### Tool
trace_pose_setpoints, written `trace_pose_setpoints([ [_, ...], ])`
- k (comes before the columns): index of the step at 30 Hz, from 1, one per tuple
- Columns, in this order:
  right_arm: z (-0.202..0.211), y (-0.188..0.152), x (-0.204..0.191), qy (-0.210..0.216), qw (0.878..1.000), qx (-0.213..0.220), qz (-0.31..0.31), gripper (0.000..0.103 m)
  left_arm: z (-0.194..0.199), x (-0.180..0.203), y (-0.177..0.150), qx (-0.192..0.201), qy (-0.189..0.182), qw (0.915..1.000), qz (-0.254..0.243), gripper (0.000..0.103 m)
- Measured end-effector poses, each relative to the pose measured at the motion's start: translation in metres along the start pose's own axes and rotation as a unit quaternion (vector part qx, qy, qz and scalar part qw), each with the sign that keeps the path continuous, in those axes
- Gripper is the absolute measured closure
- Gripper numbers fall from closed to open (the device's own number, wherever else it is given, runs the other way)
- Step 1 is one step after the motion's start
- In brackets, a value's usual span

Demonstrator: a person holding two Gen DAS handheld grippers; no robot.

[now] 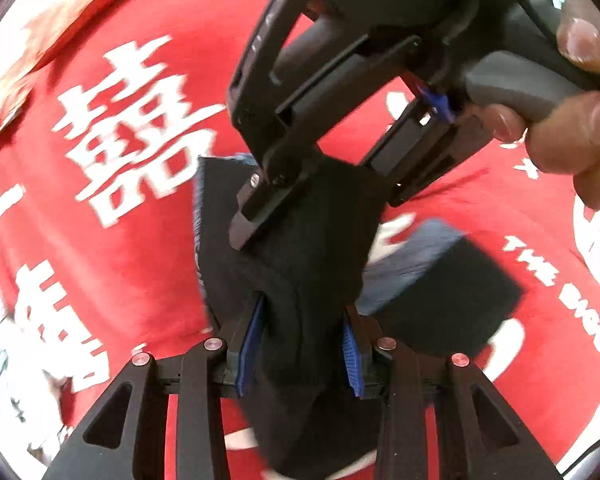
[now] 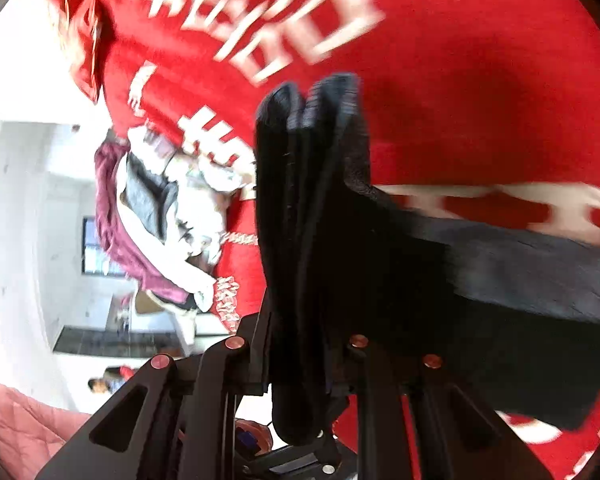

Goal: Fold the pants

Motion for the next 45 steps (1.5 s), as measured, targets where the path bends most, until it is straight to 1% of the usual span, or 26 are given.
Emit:
trace_pose_setpoints([
  [3, 0.042, -0.033, 0.052, -0.016, 0.998, 0.018, -0.051, 0.083, -0.019, 0.054, -0.005, -0.022, -0.028, 0.999, -0.026, 0.067],
  [4, 0.048, -0.04, 0.064, -0.022, 0.998, 0.021, -0.059, 0.083, -0.028, 0.072, -0.01, -0.032, -0.034, 0.9981, -0.039, 0.067],
  [7, 0.071, -0.077, 0.121, -0.054, 0.994, 0.025, -0.093, 0.083, -0.055, 0.113, -0.03, -0.069, -0.044, 0.9941, -0.071, 0.067],
  [9, 0.07, -0.099, 0.157, -0.07, 0.989, 0.018, -0.126, 0.083, -0.07, 0.125, -0.043, -0.096, -0.038, 0.9909, -0.087, 0.067],
  [11, 0.065, -0.114, 0.18, -0.068, 0.987, 0.017, -0.147, 0.083, -0.073, 0.128, -0.051, -0.099, -0.031, 0.9893, -0.103, 0.066],
  [12, 0.061, -0.12, 0.188, -0.065, 0.985, 0.02, -0.156, 0.08, -0.073, 0.127, -0.053, -0.099, -0.028, 0.9885, -0.111, 0.062],
  [14, 0.057, -0.126, 0.194, -0.053, 0.984, 0.035, -0.167, 0.08, -0.07, 0.12, -0.052, -0.111, -0.033, 0.9876, -0.106, 0.049],
  [16, 0.062, -0.13, 0.195, -0.05, 0.983, 0.046, -0.172, 0.08, -0.065, 0.108, -0.048, -0.131, -0.047, 0.9863, -0.088, 0.041],
  [17, 0.062, -0.129, 0.193, -0.053, 0.982, 0.047, -0.173, 0.079, -0.06, 0.098, -0.044, -0.14, -0.052, 0.9858, -0.076, 0.04],
  [18, 0.064, -0.129, 0.191, -0.061, 0.982, 0.045, -0.171, 0.078, -0.054, 0.09, -0.041, -0.146, -0.058, 0.9854, -0.066, 0.039],
  [19, 0.068, -0.131, 0.188, -0.071, 0.982, 0.042, -0.167, 0.077, -0.048, 0.079, -0.037, -0.151, -0.062, 0.9853, -0.052, 0.034],
  [20, 0.069, -0.13, 0.184, -0.083, 0.983, 0.039, -0.161, 0.076, -0.043, 0.07, -0.033, -0.152, -0.061, 0.9857, -0.039, 0.022],
  [21, 0.071, -0.13, 0.177, -0.103, 0.983, 0.033, -0.151, 0.075, -0.037, 0.055, -0.029, -0.153, -0.057, 0.9865, -0.014, 0.017],
  [22, 0.067, -0.129, 0.173, -0.119, 0.982, 0.03, -0.144, 0.075, -0.032, 0.039, -0.026, -0.154, -0.055, 0.9864, 0.015, 0.014],
  [25, 0.072, -0.14, 0.165, -0.202, 0.973, -0.002, -0.109, 0.071, -0.031, -0.001, -0.028, -0.175, -0.034, 0.9806, 0.081, 0.014],
  [27, 0.066, -0.143, 0.16, -0.225, 0.969, -0.01, -0.101, 0.06, -0.048, -0.037, -0.032, -0.202, -0.01, 0.9712, 0.126, 0.014],
  [28, 0.065, -0.149, 0.162, -0.229, 0.967, -0.008, -0.108, 0.058, -0.057, -0.052, -0.035, -0.216, 0.006, 0.9655, 0.146, 0.014],
  [29, 0.065, -0.153, 0.166, -0.225, 0.966, 0.0, -0.125, 0.058, -0.062, -0.055, -0.037, -0.224, 0.014, 0.9615, 0.158, 0.014],
  [31, 0.067, -0.158, 0.172, -0.217, 0.964, 0.013, -0.153, 0.054, -0.069, -0.075, -0.045, -0.245, 0.018, 0.9486, 0.199, 0.014],
  [32, 0.068, -0.16, 0.176, -0.217, 0.963, 0.015, -0.16, 0.051, -0.07, -0.079, -0.049, -0.253, 0.02, 0.944, 0.211, 0.015],
  [34, 0.072, -0.164, 0.178, -0.223, 0.961, 0.014, -0.162, 0.048, -0.072, -0.091, -0.054, -0.262, 0.026, 0.9377, 0.227, 0.015],
  [36, 0.072, -0.162, 0.177, -0.231, 0.96, 0.009, -0.16, 0.046, -0.071, -0.096, -0.058, -0.264, 0.025, 0.9349, 0.236, 0.014],
  [39, 0.06, -0.149, 0.164, -0.244, 0.957, 0.0, -0.156, 0.044, -0.076, -0.097, -0.059, -0.27, 0.02, 0.9311, 0.244, 0.014],
  [41, 0.06, -0.146, 0.162, -0.25, 0.956, -0.005, -0.151, 0.044, -0.08, -0.099, -0.056, -0.268, 0.018, 0.9309, 0.247, 0.014],
  [43, 0.059, -0.141, 0.156, -0.252, 0.957, -0.008, -0.144, 0.043, -0.079, -0.106, -0.051, -0.26, 0.006, 0.9309, 0.257, 0.014],
  [45, 0.063, -0.137, 0.153, -0.244, 0.96, -0.003, -0.136, 0.042, -0.082, -0.114, -0.045, -0.255, -0.012, 0.9281, 0.271, 0.014],
])
Point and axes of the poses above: each gripper's, at about its wrist camera, not at the fingertips, and z roughly against the way its jaws point, x to its right, y to its top, the point moved 3 cm from there along -z, roughly the way its jaws point, and after that the axes turned 15 degrees about z, right-handed, at the moved point
